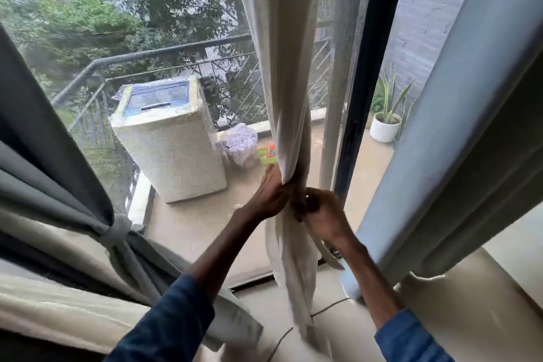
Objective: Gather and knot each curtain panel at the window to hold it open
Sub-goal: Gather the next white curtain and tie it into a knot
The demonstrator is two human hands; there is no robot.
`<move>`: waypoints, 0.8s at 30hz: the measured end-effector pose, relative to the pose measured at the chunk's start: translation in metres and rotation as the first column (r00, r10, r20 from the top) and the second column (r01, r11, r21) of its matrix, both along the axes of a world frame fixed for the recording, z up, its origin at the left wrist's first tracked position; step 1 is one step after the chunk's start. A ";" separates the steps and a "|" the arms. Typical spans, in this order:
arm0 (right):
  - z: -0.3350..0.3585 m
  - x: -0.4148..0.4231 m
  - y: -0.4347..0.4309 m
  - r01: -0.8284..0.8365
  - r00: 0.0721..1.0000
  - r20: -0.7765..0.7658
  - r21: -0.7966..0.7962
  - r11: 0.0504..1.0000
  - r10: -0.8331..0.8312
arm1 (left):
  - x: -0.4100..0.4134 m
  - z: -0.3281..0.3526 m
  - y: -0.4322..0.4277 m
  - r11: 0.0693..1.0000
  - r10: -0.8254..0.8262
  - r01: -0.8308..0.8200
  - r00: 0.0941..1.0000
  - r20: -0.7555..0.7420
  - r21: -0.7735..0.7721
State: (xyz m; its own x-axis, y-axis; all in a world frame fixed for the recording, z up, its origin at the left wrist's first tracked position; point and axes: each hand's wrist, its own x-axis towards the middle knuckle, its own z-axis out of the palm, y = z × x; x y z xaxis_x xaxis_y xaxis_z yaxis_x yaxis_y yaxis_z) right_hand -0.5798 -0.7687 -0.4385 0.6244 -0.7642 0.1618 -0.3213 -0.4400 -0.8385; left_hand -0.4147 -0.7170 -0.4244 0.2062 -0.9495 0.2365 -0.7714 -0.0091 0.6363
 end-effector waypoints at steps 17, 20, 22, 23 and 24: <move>0.006 -0.012 0.000 0.035 0.999 -0.005 -0.033 0.999 -0.035 | -0.004 0.006 0.000 0.983 0.159 -0.159 0.987 -0.006 -0.087; 0.008 -0.024 -0.013 0.049 0.999 -0.021 0.008 0.999 -0.049 | -0.004 0.008 0.003 0.984 0.139 -0.134 0.990 0.034 -0.121; 0.011 -0.035 -0.023 0.023 0.999 -0.035 -0.021 1.000 -0.024 | 0.003 0.009 0.003 0.993 0.083 -0.081 0.996 0.022 -0.082; 0.013 -0.039 -0.027 0.023 0.999 -0.040 -0.036 0.999 -0.025 | 0.007 0.009 0.004 0.997 0.048 -0.047 0.999 0.015 -0.067; 0.014 -0.042 -0.032 0.035 0.998 -0.044 -0.052 0.998 -0.038 | 0.009 0.010 0.006 0.998 0.012 -0.011 1.000 0.022 -0.055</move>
